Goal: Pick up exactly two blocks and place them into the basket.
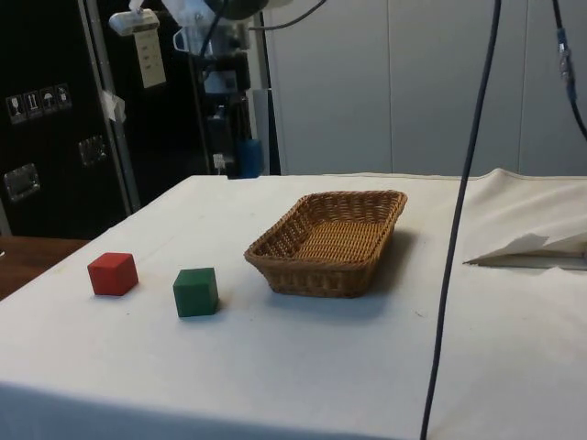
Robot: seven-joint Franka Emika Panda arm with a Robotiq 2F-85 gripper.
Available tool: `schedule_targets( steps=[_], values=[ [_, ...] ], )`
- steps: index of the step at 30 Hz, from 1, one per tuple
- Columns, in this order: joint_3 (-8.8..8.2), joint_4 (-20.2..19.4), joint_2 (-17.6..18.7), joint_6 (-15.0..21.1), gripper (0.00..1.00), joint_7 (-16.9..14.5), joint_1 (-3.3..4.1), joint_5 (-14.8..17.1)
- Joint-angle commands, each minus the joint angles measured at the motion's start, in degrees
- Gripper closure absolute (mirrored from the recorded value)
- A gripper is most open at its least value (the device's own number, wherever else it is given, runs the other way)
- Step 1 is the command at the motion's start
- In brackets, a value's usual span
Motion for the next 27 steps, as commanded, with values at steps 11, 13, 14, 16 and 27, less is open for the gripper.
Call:
schedule_targets(
  steps=[11, 13, 14, 16, 27],
  values=[
    [-0.40, -5.67, -4.24, 1.03, 0.98, 4.30, 0.34, -6.30],
    [-0.40, -6.19, -4.58, 1.09, 0.98, 4.58, 0.34, -6.76],
    [-0.34, -6.65, -4.93, 1.15, 0.98, 4.87, 0.34, -7.16],
    [-0.34, -8.25, -5.90, 1.55, 0.98, 5.61, 0.23, -8.31],
    [-0.74, -14.55, -8.94, 4.24, 0.98, 6.30, -0.11, -10.20]
  ],
)
